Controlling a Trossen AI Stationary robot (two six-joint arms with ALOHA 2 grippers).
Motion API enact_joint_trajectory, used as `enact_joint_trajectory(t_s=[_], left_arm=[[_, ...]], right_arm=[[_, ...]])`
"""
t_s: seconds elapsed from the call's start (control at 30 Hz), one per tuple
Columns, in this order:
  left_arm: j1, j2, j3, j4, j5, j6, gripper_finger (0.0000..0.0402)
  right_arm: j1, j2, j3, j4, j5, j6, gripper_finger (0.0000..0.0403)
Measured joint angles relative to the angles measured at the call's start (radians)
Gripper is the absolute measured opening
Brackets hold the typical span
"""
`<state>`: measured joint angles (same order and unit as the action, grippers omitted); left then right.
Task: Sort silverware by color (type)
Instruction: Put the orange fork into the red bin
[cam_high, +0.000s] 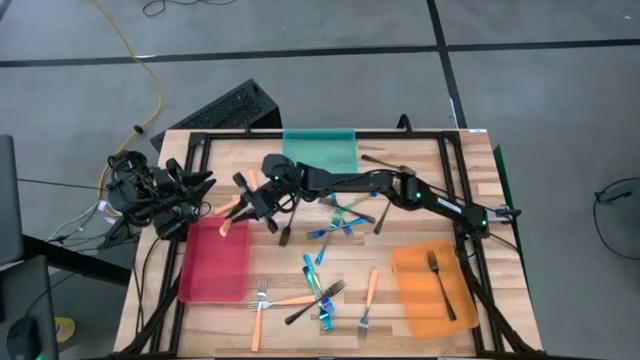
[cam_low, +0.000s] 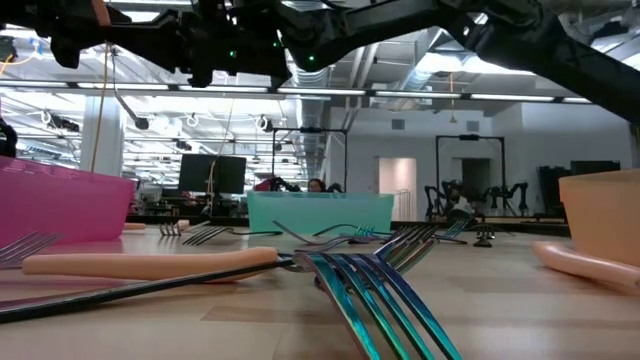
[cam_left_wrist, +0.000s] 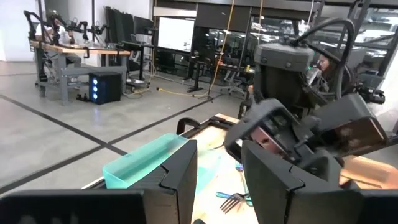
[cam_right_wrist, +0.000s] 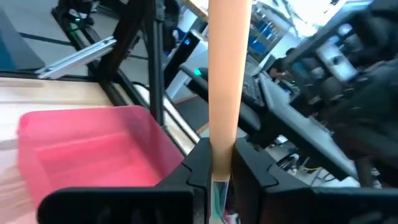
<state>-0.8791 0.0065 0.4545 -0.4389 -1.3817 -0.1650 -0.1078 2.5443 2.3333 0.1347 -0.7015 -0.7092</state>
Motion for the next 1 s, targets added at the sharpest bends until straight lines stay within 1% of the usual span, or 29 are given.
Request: enact_joint_trajectory(t_s=[0.23, 0.47, 0.6, 1.0], left_arm=[[0.0, 0.0, 0.0, -0.005, -0.018, 0.004, 0.0112], [0.0, 0.0, 0.0, -0.007, -0.021, 0.004, 0.0112], [0.0, 0.0, 0.0, -0.008, -0.022, 0.014, 0.0112], [0.0, 0.0, 0.0, -0.008, -0.022, 0.019, 0.0112]], right_arm=[[0.003, 0.03, 0.003, 0.025, 0.019, -0.025, 0.0063], [0.0, 0.074, 0.004, 0.078, 0.023, -0.002, 0.0063], [0.005, 0.08, 0.002, 0.109, 0.023, 0.005, 0.0063], [0.011, 0.082, 0.003, 0.114, 0.022, 0.021, 0.0063]])
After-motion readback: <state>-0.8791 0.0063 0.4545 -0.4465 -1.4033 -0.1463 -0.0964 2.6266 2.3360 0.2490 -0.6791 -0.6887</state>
